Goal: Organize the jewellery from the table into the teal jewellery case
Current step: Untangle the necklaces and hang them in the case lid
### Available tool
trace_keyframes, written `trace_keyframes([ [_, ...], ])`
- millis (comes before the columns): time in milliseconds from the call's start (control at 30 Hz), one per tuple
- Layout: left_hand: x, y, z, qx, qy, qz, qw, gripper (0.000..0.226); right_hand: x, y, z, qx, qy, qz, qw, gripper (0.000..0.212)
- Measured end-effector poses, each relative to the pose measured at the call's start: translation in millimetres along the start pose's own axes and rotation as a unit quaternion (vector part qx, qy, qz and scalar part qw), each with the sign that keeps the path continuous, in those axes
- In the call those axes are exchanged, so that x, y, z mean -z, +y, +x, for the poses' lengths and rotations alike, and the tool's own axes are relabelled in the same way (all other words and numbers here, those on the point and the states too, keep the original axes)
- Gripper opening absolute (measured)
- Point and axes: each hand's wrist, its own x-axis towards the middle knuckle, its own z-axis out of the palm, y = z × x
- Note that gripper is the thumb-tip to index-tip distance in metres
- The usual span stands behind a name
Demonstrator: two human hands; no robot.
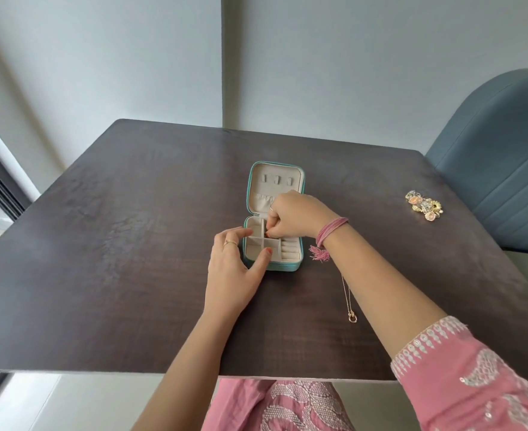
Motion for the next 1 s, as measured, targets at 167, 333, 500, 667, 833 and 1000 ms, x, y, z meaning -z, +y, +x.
trace_keyframes([
  [167, -1, -1, 0, 0.001, -0.005, 0.007, 1.0, 0.045, 0, 0, 2, -0.029, -0.01, 0.026, 0.999, 0.022],
  [333, 0, -2, 0, 0.009, -0.006, -0.004, 1.0, 0.044, -4, 11, 2, -0.039, -0.014, 0.111, 0.993, 0.01],
  [500, 0, 1, 0, 0.017, -0.015, -0.004, 1.0, 0.045, 3, 18, -7, -0.022, -0.034, 0.139, 0.989, 0.014],
  [667, 6, 10, 1, 0.025, -0.008, -0.04, 0.999, 0.042, 20, 15, -22, -0.031, 0.012, 0.15, 0.988, 0.019],
  [833, 17, 31, 8, -0.015, 0.033, -0.073, 0.997, 0.031, 58, 15, -42, -0.046, 0.088, 0.26, 0.96, 0.016],
  [1000, 26, 67, 28, -0.039, 0.021, -0.14, 0.989, 0.028, 97, 16, -64, -0.036, 0.12, 0.418, 0.9, 0.012],
])
